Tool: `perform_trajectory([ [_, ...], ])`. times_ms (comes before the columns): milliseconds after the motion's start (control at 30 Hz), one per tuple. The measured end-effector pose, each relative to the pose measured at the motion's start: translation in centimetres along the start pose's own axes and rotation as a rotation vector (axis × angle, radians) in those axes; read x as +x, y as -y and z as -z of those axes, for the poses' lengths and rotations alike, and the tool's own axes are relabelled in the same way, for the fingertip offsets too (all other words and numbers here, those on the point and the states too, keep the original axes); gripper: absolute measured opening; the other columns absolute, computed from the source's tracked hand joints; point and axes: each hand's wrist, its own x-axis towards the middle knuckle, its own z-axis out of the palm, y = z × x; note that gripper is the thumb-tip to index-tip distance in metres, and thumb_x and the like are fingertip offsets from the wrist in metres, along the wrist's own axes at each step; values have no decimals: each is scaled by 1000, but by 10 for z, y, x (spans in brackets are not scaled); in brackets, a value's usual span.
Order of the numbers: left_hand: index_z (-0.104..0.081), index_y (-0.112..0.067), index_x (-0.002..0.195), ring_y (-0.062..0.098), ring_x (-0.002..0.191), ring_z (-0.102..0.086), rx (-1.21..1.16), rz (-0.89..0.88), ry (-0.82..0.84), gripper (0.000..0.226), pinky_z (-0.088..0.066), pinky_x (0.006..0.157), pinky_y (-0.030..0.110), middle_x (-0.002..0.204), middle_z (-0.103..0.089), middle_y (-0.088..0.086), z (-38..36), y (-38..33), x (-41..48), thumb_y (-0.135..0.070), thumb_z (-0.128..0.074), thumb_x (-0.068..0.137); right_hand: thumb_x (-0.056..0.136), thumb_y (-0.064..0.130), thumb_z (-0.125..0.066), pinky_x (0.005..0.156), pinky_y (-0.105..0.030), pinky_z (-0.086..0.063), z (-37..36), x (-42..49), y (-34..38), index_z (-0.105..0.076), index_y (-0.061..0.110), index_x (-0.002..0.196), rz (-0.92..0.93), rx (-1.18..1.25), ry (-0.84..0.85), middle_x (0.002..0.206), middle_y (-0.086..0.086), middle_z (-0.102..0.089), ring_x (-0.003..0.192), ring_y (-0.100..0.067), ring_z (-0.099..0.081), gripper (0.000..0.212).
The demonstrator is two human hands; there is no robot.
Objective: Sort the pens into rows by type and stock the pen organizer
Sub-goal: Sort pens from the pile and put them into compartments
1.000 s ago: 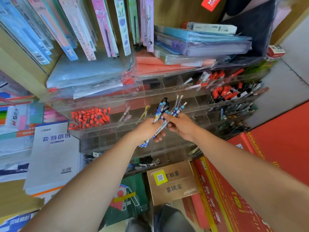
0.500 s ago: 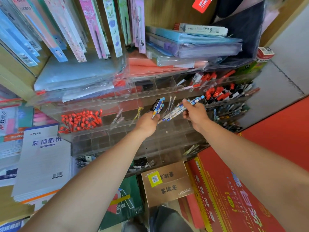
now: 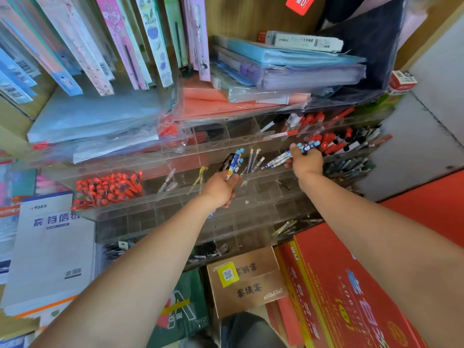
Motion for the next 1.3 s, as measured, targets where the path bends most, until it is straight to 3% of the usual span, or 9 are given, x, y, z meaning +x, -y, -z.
perform_trajectory([
  [100, -53, -11, 124, 13, 51, -42, 40, 10, -5, 35, -41, 48, 23, 64, -47, 1, 1, 3, 3, -34, -38, 102, 94, 21, -60, 52, -23, -51, -9, -4, -2, -56, 0, 88, -70, 13, 78, 63, -5, -57, 31, -2, -51, 23],
  [200, -56, -11, 119, 13, 51, -39, 43, 9, 10, 34, -39, 46, 22, 64, -43, 0, 1, 4, 5, -34, -38, 102, 94, 15, -60, 52, -23, -50, -12, -5, -1, -49, 9, 74, -132, 72, 106, 64, -3, -55, 30, -3, -50, 24],
  [333, -59, -9, 111, 13, 50, -35, 41, -3, 25, 33, -37, 45, 21, 63, -40, 1, 3, 4, 6, -33, -38, 103, 94, 8, -59, 50, -18, -52, -10, -5, 2, -53, 1, 96, -208, 137, 145, 77, -7, -57, 53, -12, -56, 9],
  [467, -59, -13, 107, 15, 52, -37, 72, -13, 33, 30, -36, 49, 25, 63, -42, 1, 2, 2, 7, -35, -38, 102, 93, 1, -57, 78, -31, -56, -7, -6, 1, -56, -4, 117, -195, 161, 151, 95, -13, -56, 62, -13, -53, 24],
  [633, -60, -13, 98, 14, 49, -30, 48, -10, 71, 29, -25, 47, 25, 61, -36, 2, -3, -3, 8, -33, -39, 102, 83, 21, -72, 82, -38, -53, -1, -13, -4, -45, 13, 104, -42, -17, -39, 101, -11, -59, 84, -26, -62, 36],
  [700, -58, -11, 98, 13, 48, -29, 62, -14, 91, 27, -24, 44, 24, 61, -35, 1, -7, -8, 6, -30, -40, 102, 84, 31, -72, 63, -31, -49, 2, -26, -2, -46, 18, 92, -37, 61, 83, 89, -5, -59, 70, -19, -56, 30],
  [767, -57, -11, 99, 11, 48, -30, 105, -35, 122, 23, -25, 41, 20, 62, -37, -1, -13, -13, 5, -27, -41, 102, 86, 37, -69, 50, -23, -41, 4, -42, 3, -52, 18, 89, -93, 140, 401, 75, 2, -55, 54, -11, -49, 25],
  [900, -59, -10, 106, 9, 52, -38, 230, -97, 201, 22, -31, 46, 21, 65, -45, -3, -25, -19, 4, -23, -43, 101, 87, 30, -68, 56, -23, -42, 7, -57, 4, -61, 14, 88, -139, 120, 802, 64, 2, -61, 51, -10, -53, 17],
  [1300, -61, -10, 105, 8, 53, -42, 240, -176, 205, 20, -33, 43, 12, 66, -49, -2, -28, -22, 7, -21, -45, 101, 89, 16, -66, 47, -16, -42, 26, -47, 5, -61, 14, 82, -205, 226, 707, 64, 3, -60, 53, -6, -52, 9],
])
